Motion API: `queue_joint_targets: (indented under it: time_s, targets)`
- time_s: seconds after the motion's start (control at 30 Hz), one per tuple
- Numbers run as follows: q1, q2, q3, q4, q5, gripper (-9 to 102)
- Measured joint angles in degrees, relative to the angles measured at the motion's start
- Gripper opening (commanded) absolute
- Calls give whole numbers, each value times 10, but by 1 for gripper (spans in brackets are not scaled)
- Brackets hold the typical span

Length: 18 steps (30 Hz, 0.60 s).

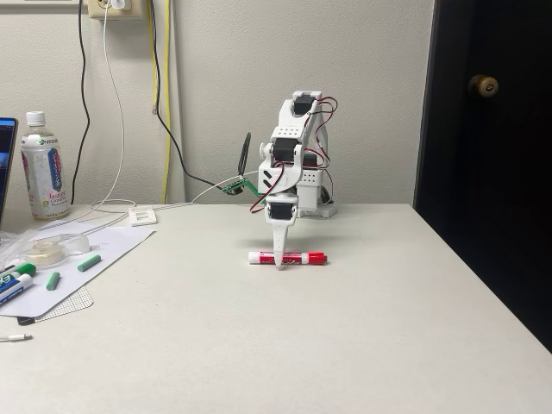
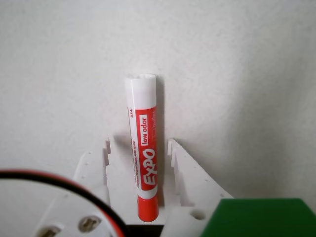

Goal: Pick up the red marker.

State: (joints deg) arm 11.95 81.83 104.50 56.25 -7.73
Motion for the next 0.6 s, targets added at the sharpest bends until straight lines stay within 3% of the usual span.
queue_joint_targets:
  time_s: [0.6]
  targets:
    - [1,-5,-4,0,-14,10]
